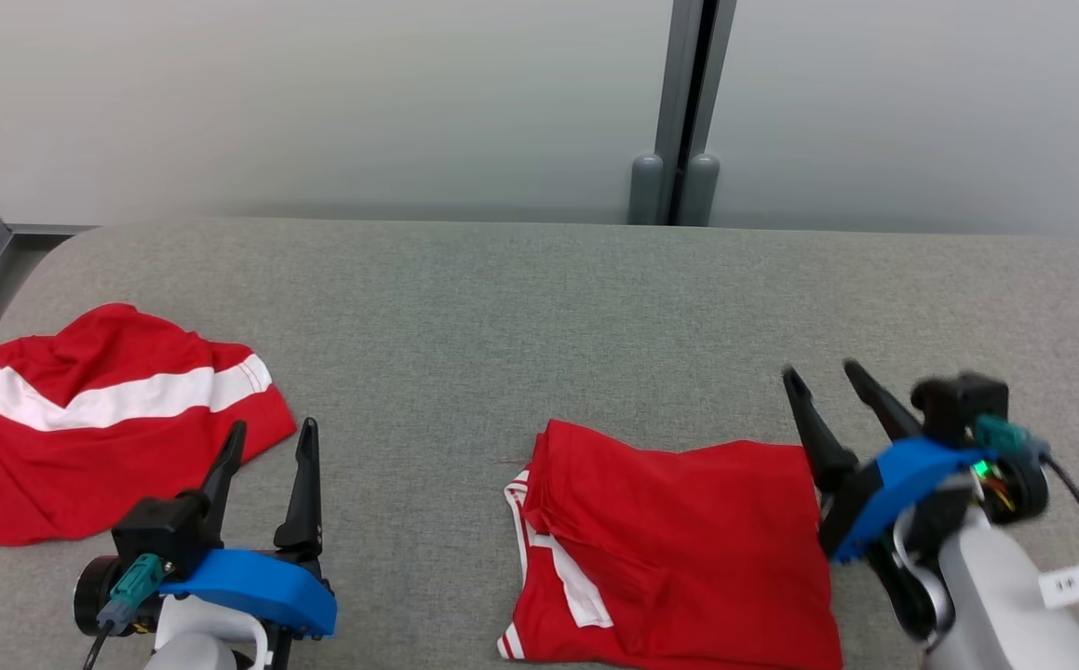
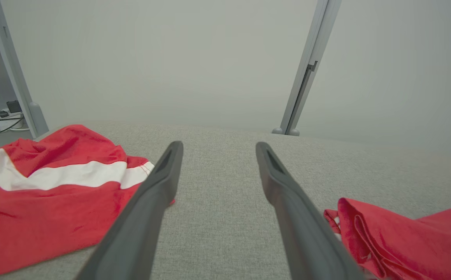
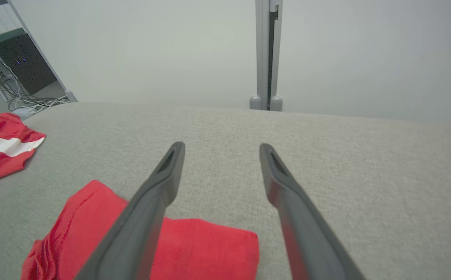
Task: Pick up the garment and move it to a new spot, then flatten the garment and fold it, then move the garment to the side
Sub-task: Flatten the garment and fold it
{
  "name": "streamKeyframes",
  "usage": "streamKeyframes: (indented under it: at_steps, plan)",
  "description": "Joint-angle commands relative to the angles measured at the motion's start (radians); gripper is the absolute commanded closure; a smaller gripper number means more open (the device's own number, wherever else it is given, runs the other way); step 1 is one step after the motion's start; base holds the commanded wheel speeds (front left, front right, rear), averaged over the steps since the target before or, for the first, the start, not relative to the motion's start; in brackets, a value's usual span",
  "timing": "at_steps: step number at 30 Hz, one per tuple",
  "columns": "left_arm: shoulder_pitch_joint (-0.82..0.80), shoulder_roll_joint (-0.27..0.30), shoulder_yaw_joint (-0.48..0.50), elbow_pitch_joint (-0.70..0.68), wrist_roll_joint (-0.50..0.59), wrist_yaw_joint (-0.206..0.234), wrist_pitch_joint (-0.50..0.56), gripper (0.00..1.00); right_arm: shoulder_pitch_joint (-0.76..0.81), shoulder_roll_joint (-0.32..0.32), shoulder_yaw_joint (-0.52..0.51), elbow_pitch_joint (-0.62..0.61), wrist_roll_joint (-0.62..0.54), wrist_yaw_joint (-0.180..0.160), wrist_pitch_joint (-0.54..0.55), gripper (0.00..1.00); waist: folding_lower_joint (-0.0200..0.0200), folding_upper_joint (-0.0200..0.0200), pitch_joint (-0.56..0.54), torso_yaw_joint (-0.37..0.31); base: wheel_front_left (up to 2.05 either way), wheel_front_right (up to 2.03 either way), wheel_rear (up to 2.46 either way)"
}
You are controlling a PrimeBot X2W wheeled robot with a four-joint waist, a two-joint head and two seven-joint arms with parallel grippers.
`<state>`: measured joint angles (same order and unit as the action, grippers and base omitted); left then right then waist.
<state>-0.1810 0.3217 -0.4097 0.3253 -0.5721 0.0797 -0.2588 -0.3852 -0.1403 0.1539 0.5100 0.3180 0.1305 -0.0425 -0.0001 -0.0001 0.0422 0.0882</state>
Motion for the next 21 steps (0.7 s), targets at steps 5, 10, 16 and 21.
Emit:
streamKeyframes:
  at_steps: [5,10,16,21]
  plan:
    - [0.004,0.013,0.006,-0.017,0.0,0.003,-0.006,0.0,0.133,0.029,-0.023,-0.069,-0.141,0.0,0.081,0.0,0.0001,0.0001,0.009,-0.015,0.0,0.0,0.0]
    - [-0.015,0.027,0.012,-0.023,0.007,0.005,-0.005,0.0,0.203,0.065,0.069,-0.09,-0.215,0.0,0.156,1.0,0.0001,0.0001,0.017,-0.02,0.0,0.0,0.0]
    - [-0.03,0.032,0.011,-0.026,0.004,0.007,-0.003,0.0,0.216,0.087,0.289,-0.058,-0.214,0.0,0.212,1.0,0.0001,0.0001,0.025,-0.013,0.0,0.0,0.0]
    - [-0.03,0.031,0.01,-0.024,-0.003,0.008,-0.003,0.0,0.19,0.089,0.517,-0.124,0.054,0.0,0.196,1.0,0.0001,0.0001,0.03,-0.001,0.0,0.0,0.0]
